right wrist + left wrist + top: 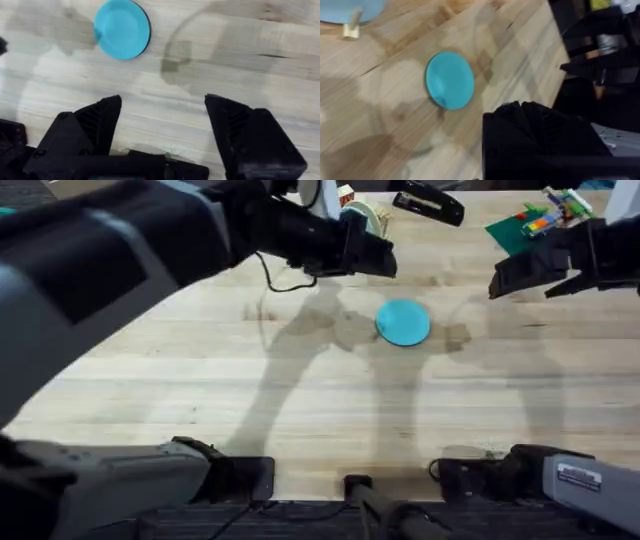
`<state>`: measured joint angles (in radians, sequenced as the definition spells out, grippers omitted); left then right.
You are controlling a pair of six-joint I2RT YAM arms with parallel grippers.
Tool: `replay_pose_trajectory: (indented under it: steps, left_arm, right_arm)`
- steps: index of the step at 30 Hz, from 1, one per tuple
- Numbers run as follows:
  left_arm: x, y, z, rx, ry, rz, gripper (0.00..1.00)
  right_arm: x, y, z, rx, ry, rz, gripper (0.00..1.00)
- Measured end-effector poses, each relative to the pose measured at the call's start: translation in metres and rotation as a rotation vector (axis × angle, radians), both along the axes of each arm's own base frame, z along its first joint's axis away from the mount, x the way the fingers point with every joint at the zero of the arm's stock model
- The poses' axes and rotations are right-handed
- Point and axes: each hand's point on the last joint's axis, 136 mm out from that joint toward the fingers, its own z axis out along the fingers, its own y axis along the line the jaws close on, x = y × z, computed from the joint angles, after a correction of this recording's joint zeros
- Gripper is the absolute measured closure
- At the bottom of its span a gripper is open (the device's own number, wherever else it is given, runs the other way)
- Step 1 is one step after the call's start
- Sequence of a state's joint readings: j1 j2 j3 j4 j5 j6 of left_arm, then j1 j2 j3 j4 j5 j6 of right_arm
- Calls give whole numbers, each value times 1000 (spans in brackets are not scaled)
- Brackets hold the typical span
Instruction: Pick up the plates from the table one by one and place each into a slot on the dish rack.
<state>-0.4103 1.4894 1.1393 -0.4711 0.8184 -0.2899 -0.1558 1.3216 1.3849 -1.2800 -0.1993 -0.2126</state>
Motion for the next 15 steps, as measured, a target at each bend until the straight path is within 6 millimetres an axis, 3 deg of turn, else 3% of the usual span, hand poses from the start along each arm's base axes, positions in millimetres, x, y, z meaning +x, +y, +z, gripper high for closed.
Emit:
replay_pose_trajectory:
  steps: [10,15]
  left_arm:
    - [8,-14,-20,-51,85,28,957]
    - [-1,-22,-37,-87,83,19,957]
  right_arm:
    - [0,0,0,0,0,0,5]
    - [0,0,0,0,0,0,5]
